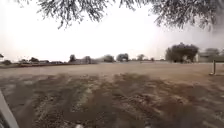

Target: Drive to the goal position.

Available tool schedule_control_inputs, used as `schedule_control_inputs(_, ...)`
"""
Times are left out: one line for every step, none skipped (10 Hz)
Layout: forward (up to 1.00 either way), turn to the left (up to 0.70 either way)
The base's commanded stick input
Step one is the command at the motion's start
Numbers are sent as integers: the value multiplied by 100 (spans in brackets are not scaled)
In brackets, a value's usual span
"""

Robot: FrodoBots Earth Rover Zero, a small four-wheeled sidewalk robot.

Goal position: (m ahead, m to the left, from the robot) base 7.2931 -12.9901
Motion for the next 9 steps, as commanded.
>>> schedule_control_inputs(0,-50)
schedule_control_inputs(0,-50)
schedule_control_inputs(0,-50)
schedule_control_inputs(0,-50)
schedule_control_inputs(0,-50)
schedule_control_inputs(0,-50)
schedule_control_inputs(0,-50)
schedule_control_inputs(0,-50)
schedule_control_inputs(0,-50)
